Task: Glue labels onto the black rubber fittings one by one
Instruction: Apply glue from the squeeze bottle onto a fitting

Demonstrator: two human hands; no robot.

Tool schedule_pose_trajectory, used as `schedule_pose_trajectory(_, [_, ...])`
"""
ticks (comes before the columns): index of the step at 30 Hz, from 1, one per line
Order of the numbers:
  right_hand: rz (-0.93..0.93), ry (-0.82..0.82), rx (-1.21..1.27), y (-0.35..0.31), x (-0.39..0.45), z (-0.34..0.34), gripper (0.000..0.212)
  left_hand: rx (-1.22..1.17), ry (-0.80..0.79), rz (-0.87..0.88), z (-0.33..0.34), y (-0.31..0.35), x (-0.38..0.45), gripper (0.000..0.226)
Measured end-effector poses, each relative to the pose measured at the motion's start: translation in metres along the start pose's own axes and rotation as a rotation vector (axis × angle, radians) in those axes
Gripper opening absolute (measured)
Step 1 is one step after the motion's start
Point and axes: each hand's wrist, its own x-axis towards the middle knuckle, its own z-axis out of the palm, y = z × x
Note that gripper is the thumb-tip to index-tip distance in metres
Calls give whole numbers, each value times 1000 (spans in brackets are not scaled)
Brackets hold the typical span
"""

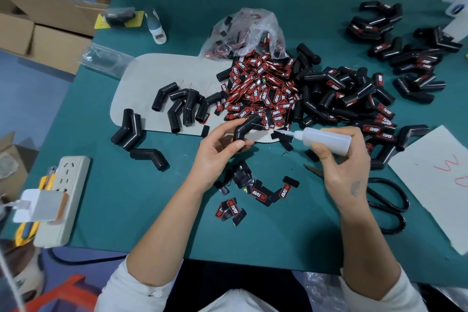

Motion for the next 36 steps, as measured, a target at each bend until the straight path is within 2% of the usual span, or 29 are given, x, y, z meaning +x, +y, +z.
schedule_pose_trajectory(36, [-14,-20,-14,-1,-2,0,24,-13,-18,3,-2,-4,-1,41])
